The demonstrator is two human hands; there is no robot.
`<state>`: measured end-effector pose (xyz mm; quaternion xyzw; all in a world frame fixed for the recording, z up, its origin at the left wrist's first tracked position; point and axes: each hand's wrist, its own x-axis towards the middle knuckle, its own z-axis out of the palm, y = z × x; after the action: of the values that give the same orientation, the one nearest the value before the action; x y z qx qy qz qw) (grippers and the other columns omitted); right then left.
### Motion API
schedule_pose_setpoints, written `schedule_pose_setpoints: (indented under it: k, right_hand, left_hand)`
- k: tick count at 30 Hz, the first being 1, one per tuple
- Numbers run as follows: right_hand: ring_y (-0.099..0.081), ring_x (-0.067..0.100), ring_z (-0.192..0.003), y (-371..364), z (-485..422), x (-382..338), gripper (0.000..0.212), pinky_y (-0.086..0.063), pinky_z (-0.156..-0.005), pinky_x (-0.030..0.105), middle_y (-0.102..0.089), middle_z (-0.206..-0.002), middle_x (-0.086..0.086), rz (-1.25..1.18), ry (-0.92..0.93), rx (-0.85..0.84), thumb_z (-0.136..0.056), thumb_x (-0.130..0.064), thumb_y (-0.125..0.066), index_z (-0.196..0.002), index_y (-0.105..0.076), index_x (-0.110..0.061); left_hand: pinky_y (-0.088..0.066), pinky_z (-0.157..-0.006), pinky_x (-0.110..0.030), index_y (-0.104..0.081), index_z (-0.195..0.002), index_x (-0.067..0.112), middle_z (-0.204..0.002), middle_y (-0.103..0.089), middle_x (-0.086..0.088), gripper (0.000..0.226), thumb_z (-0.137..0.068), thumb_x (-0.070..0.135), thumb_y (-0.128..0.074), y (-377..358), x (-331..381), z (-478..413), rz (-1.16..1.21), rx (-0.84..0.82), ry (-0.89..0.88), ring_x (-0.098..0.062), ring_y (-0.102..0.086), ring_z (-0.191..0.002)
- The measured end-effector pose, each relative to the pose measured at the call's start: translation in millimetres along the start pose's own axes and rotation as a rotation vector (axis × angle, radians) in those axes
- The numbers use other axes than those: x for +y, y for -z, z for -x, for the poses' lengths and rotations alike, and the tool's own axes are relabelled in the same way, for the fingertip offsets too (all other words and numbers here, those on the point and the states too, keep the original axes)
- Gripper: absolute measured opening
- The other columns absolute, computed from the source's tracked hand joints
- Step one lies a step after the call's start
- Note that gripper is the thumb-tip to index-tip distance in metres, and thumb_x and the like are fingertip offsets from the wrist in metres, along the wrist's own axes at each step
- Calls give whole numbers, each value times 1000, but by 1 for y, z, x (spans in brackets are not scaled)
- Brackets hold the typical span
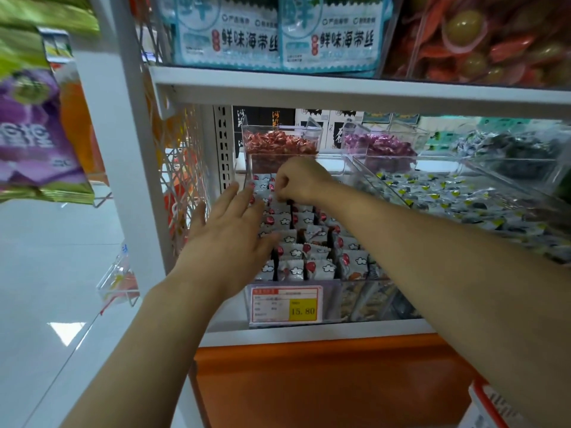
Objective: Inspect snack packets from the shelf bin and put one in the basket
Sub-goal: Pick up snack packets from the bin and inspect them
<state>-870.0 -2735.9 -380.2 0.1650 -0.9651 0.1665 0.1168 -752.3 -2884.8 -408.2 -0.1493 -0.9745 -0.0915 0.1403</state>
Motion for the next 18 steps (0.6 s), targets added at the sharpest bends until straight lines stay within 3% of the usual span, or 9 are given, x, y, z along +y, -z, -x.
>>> schedule_pose_setpoints:
  k: [2,4,7,9,11,14,16,18]
  right_hand:
    - [-56,7,-77,14,10,-2,7,-46,-80,27,-67,-88,3,-212,-15,53,-87,-9,-63,-84,-68,-4]
    - [-50,4,-72,30,25,-3,12,-43,-77,27,-57,-80,-4,-369,-38,176,-89,-7,-58,-78,-61,-8]
    - [-58,17,-78,45,57,1,19,-52,-72,33,-55,-84,-4,-551,-94,378,-91,-7,-56,-74,-52,-15]
    - [-63,22,-69,50,81,4,18,-56,-61,36,-58,-86,0,-657,-124,485,-92,-7,-56,-76,-50,-16]
    - [-64,16,-59,51,106,9,16,-55,-50,30,-61,-90,8,-773,-153,530,-92,-7,-55,-79,-50,-14]
    - [-65,17,-61,49,137,15,10,-57,-52,27,-62,-86,13,-965,-180,517,-92,-6,-56,-82,-54,-8]
    - [-65,18,-62,49,150,18,8,-56,-54,25,-62,-83,11,-1115,-205,485,-91,-4,-55,-83,-56,-6]
    - [-65,17,-62,51,157,20,7,-55,-55,24,-63,-82,11,-1237,-223,459,-92,-3,-54,-85,-57,-3]
  left_hand:
    - [7,-114,-48,-20,-147,23,-158,-4,6,58,-96,48,-30,1,1,1,25,34,1,-10,10,-144]
    - [5,-114,-47,-29,-144,21,-156,-15,5,51,-97,40,-34,4,5,2,69,139,9,-11,0,-144]
    - [-16,-111,-41,-47,-134,12,-145,-41,-5,41,-96,25,-45,8,12,3,146,392,1,-24,-28,-135]
    - [-24,-103,-30,-51,-130,7,-136,-49,-9,38,-94,18,-49,11,19,4,212,476,-23,-27,-39,-124]
    - [-30,-96,-23,-47,-134,9,-134,-48,-7,41,-94,18,-49,12,28,5,338,442,-26,-18,-47,-110]
    - [-44,-78,-22,-40,-139,16,-128,-49,-1,47,-94,29,-48,10,42,6,562,293,22,-4,-54,-82]
    - [-45,-59,-18,-43,-136,17,-112,-57,3,45,-94,30,-48,8,47,7,714,218,60,0,-55,-73]
    - [-47,-50,-20,-58,-120,20,-87,-62,2,29,-94,28,-48,10,49,9,850,181,88,1,-53,-58]
